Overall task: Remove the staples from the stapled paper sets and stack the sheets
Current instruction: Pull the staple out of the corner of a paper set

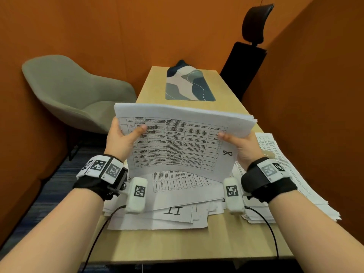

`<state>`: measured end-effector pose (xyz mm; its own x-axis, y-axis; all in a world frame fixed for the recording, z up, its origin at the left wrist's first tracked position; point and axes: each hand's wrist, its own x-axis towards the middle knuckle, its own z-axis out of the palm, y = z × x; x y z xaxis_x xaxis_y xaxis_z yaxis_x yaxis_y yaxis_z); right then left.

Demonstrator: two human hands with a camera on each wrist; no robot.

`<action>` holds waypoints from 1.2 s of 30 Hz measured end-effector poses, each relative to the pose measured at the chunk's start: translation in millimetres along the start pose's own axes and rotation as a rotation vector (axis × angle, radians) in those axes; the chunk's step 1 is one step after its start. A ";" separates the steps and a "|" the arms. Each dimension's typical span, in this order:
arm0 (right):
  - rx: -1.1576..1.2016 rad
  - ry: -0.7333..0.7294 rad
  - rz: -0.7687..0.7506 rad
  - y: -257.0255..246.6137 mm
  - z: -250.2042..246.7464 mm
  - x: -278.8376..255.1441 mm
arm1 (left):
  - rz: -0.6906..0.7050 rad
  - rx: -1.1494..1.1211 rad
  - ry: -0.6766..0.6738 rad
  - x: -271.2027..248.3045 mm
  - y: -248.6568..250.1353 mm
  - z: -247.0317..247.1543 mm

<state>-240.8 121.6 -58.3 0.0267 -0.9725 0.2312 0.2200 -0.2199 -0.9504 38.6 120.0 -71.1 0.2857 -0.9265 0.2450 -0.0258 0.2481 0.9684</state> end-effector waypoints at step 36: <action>-0.212 -0.135 0.587 -35.9 -18.0 -43.9 | -0.150 0.751 -0.481 2.6 62.9 71.1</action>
<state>-267.5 170.9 -38.1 0.2100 -0.9206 -0.3291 -0.0660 0.3225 -0.9443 -30.4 113.1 -6.2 -0.0905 -0.9943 -0.0567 -0.6875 0.0212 0.7259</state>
